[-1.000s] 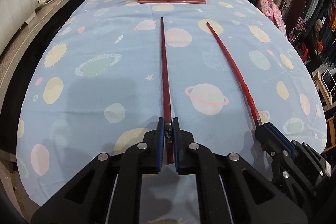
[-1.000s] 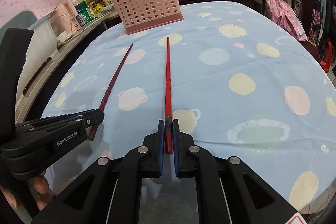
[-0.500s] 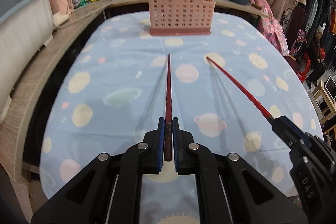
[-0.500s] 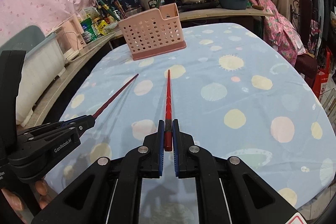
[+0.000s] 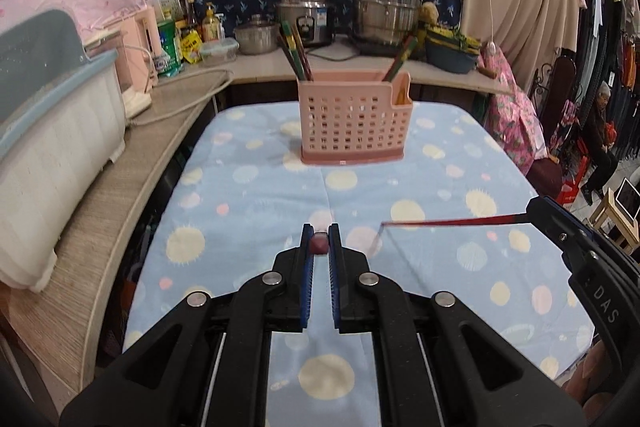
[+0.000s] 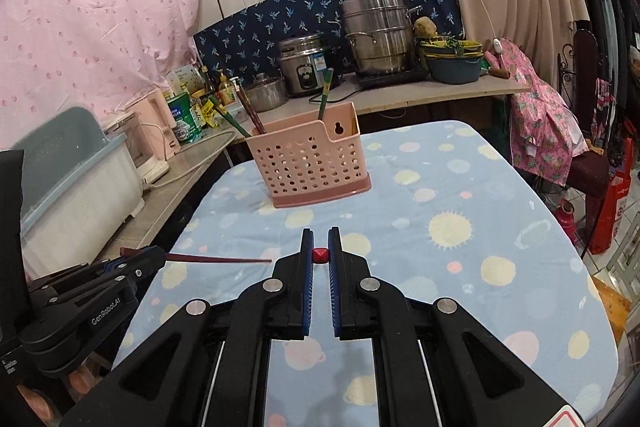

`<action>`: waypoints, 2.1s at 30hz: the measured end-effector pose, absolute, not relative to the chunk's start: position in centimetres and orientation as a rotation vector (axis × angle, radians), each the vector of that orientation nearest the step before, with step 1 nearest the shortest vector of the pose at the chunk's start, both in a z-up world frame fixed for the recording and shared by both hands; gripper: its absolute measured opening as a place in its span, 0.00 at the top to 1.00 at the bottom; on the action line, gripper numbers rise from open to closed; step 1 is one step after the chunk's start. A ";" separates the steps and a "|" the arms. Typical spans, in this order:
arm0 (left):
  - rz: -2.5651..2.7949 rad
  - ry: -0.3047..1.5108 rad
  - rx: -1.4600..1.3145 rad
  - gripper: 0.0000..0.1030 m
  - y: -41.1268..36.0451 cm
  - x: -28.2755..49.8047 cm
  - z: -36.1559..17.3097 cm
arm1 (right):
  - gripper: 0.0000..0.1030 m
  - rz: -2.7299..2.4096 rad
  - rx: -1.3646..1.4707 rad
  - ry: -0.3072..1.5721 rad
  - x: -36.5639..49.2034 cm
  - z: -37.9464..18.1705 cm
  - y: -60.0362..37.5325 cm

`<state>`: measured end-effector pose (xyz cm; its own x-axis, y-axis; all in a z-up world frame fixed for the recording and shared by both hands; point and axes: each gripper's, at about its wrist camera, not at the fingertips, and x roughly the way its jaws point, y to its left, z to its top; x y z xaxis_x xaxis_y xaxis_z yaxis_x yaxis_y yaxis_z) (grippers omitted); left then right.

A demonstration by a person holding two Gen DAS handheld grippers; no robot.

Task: Organize utensils
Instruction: 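Lift both held chopsticks and carry them over the pink holder, then lower both chopsticks into the pink holder and open both tools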

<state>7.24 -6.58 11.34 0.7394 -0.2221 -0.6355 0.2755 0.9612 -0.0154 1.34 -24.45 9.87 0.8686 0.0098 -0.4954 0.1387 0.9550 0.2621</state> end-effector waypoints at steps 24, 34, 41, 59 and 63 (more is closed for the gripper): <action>-0.339 0.594 -0.072 0.93 -5.8 18.1 21.5 | 0.93 -0.008 0.316 0.370 10.3 19.9 -27.0; -0.326 0.424 -0.131 0.93 -7.2 24.0 28.7 | 0.93 -0.018 0.297 0.224 17.6 27.1 -28.5; -0.310 0.391 -0.129 0.93 -8.8 28.2 28.2 | 0.93 -0.040 0.295 0.239 23.8 26.6 -29.3; -0.283 0.544 -0.081 0.93 -10.1 33.1 19.6 | 0.93 -0.050 0.265 0.460 29.5 16.6 -29.3; -0.273 0.550 -0.063 0.89 -10.1 32.9 19.0 | 0.86 -0.050 0.264 0.463 29.1 16.3 -29.3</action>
